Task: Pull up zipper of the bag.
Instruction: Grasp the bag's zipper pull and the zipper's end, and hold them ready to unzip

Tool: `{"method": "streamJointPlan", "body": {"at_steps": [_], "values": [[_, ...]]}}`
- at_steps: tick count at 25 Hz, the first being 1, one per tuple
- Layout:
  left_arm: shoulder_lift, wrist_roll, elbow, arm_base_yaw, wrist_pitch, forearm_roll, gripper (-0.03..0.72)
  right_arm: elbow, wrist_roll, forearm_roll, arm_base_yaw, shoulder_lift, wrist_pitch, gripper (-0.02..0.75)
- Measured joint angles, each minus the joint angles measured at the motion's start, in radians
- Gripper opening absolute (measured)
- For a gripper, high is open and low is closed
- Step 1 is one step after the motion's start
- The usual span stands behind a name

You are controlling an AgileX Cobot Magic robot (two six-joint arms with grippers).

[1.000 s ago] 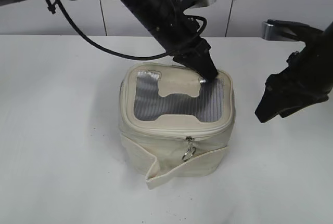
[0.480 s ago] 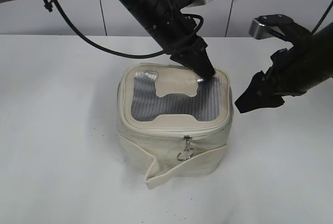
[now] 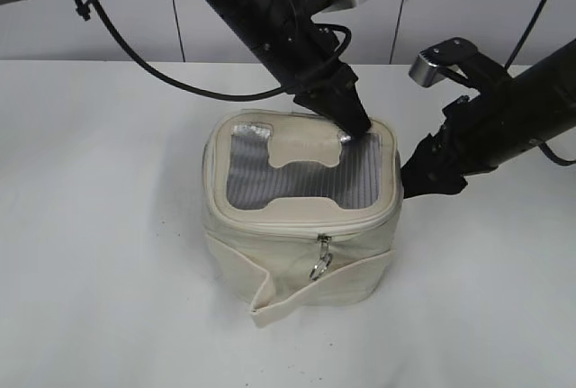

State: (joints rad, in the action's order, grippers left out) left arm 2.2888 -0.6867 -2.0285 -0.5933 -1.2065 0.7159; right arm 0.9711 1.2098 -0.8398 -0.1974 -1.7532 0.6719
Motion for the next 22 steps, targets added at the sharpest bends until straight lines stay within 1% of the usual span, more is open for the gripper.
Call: {"method": "streamJointPlan", "body": {"at_steps": [3, 5, 7, 9, 11, 13, 15, 18, 22], "values": [[0.000, 0.000, 0.000, 0.002, 0.000, -0.001, 0.069, 0.001, 0.090, -0.058, 0.001, -0.020, -0.018, 0.421], [0.000, 0.000, 0.000, 0.002, 0.000, -0.003, 0.069, 0.006, 0.115, -0.088, 0.001, -0.045, -0.019, 0.369], [0.000, 0.000, 0.000, 0.002, 0.000, -0.004, 0.069, 0.013, 0.137, -0.133, 0.001, -0.072, -0.022, 0.262], [-0.002, 0.000, 0.000, 0.002, 0.000, -0.005, 0.069, 0.018, 0.158, -0.178, 0.001, -0.083, -0.028, 0.101], [-0.003, 0.000, 0.000, 0.002, 0.000, -0.009, 0.069, 0.019, 0.158, -0.191, 0.001, -0.087, -0.030, 0.024], [-0.005, 0.000, 0.000, 0.002, 0.002, -0.011, 0.069, 0.020, 0.100, -0.182, 0.010, -0.087, -0.030, 0.009], [-0.006, 0.000, 0.000, 0.002, 0.003, -0.013, 0.069, 0.020, -0.002, -0.138, 0.017, -0.079, -0.019, 0.006], [-0.008, 0.000, 0.000, 0.002, 0.003, -0.016, 0.066, 0.020, -0.105, -0.064, 0.027, -0.040, 0.004, 0.006], [-0.012, 0.000, 0.000, 0.003, -0.005, -0.017, 0.066, 0.020, -0.164, -0.003, 0.031, 0.025, 0.049, 0.006]]}}
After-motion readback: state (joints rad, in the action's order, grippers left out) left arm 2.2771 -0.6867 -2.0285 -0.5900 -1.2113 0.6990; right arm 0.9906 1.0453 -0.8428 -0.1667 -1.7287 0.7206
